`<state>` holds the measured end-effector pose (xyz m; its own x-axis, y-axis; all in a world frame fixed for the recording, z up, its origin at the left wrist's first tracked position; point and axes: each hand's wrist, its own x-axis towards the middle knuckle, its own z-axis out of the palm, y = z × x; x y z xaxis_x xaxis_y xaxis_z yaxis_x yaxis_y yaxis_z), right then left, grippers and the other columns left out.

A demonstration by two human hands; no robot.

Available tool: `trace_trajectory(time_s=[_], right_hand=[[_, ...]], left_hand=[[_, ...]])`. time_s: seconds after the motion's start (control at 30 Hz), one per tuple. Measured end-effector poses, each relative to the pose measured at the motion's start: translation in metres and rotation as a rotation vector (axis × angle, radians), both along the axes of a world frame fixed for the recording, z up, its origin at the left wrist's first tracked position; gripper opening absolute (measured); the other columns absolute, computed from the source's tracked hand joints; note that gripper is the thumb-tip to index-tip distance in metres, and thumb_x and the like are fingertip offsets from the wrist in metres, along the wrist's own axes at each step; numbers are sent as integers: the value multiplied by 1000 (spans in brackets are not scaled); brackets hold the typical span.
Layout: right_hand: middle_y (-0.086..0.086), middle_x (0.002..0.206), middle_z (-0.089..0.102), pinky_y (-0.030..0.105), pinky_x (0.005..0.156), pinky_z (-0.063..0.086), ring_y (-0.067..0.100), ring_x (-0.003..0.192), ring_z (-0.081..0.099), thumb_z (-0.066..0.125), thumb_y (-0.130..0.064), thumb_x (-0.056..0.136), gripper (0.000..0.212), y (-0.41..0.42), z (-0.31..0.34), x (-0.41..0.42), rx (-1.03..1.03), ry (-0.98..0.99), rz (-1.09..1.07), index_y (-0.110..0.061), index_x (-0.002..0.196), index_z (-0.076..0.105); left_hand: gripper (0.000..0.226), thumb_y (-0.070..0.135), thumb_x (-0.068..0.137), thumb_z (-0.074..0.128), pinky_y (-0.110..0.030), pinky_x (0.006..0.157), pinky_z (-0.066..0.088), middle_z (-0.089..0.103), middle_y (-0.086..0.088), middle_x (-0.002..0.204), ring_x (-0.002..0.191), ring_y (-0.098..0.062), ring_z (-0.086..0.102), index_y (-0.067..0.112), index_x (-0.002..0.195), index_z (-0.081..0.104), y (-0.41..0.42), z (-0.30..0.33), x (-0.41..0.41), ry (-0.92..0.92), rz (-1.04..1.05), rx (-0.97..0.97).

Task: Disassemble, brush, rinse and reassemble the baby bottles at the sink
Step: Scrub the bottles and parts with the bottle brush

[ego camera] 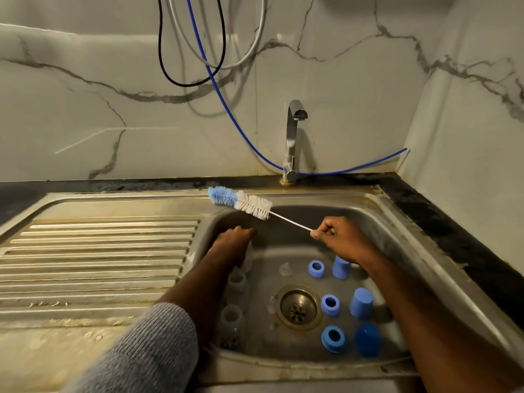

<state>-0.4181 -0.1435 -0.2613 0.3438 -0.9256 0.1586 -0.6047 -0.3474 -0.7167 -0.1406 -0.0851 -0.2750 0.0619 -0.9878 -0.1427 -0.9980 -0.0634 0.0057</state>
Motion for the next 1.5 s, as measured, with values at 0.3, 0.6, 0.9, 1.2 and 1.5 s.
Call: trace_trajectory(time_s=[0.3, 0.6, 0.9, 1.2, 1.5], right_hand=[[-7, 56, 52, 30, 58, 41, 9, 55, 45, 73, -31, 90, 21, 3, 6, 0, 21, 6, 3, -18, 76, 65], [-6, 54, 50, 29, 59, 39, 10, 54, 44, 75, -27, 89, 23, 5, 9, -6, 65, -54, -18, -12, 75, 65], [0, 57, 58, 25, 59, 43, 12, 57, 52, 75, -22, 89, 27, 11, 15, -9, 120, -132, -73, -16, 68, 60], [-1, 61, 60, 24, 59, 41, 10, 58, 53, 74, -26, 90, 25, 6, 16, -8, 108, -126, -89, -17, 70, 62], [1, 63, 62, 27, 61, 45, 12, 60, 55, 74, -30, 90, 23, 6, 16, -6, 107, -107, -76, -16, 75, 64]], left_hand=[[98, 15, 70, 89, -44, 102, 48, 49, -15, 137, 126, -36, 54, 23, 151, 35, 1, -7, 2, 45, -3, 13], [99, 18, 59, 95, -40, 101, 48, 47, -9, 136, 127, -30, 50, 22, 144, 45, -4, 9, -5, 123, -44, -36], [43, 19, 82, 81, -36, 92, 53, 65, -3, 118, 109, -21, 63, 19, 122, 66, -14, 6, -56, 210, -267, -49], [54, 15, 90, 73, -38, 105, 45, 52, -5, 138, 125, -25, 54, 27, 139, 55, -41, -36, -78, 54, -297, 203], [29, 11, 91, 70, -31, 92, 53, 70, -5, 118, 105, -17, 67, 17, 120, 70, -41, -29, -75, 289, -229, -19]])
